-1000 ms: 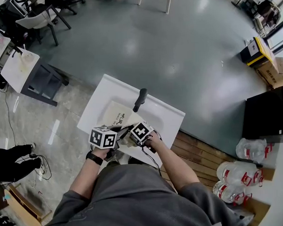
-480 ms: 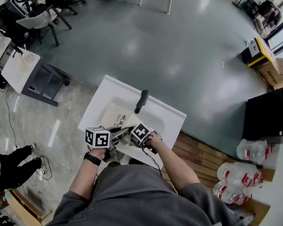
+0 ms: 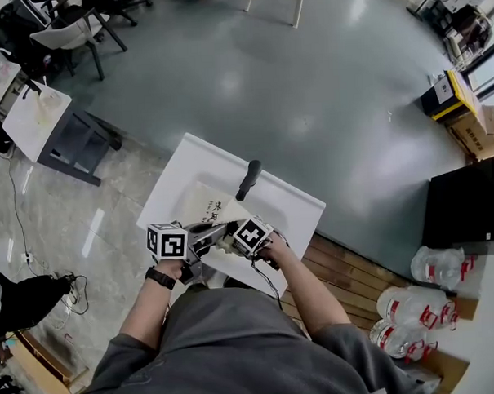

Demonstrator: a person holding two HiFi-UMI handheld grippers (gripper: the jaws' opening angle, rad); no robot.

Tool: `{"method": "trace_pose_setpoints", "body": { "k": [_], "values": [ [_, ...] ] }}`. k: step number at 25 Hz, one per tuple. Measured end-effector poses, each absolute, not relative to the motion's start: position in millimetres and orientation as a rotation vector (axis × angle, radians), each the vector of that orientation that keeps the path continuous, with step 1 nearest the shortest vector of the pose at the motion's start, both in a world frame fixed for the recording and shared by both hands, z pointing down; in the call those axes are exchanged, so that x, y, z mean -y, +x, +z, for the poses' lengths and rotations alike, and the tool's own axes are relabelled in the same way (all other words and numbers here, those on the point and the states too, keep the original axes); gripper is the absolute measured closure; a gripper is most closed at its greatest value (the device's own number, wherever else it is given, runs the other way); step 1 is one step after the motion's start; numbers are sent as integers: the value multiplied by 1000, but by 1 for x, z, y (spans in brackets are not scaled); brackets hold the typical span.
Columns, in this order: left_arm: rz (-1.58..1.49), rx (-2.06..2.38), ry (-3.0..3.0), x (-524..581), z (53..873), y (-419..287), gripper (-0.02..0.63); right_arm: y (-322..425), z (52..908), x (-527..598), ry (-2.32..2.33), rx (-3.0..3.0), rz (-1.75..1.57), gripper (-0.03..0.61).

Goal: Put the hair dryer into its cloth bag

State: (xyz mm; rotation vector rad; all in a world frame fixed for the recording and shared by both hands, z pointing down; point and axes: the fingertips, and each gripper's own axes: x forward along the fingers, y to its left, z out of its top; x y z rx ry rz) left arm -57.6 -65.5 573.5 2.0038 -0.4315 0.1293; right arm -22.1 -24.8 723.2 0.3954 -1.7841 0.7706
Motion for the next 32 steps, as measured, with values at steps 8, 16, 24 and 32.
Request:
{"method": "trace_pose_setpoints", "body": {
  "k": [8,16,24,32],
  "values": [
    [164,449,1992,64,587,-64,609,-18,703,32,394,1916,890,321],
    [136,478,1994,75,580,-79,607,0,705,53,572,2054,890,338],
    [168,382,2070,67,561,-67,607,-24,719,52,519,2114,815,411],
    [167,387,2077,64,561,-80,607,-17,710,58,576,2164,871,563]
  ]
}}
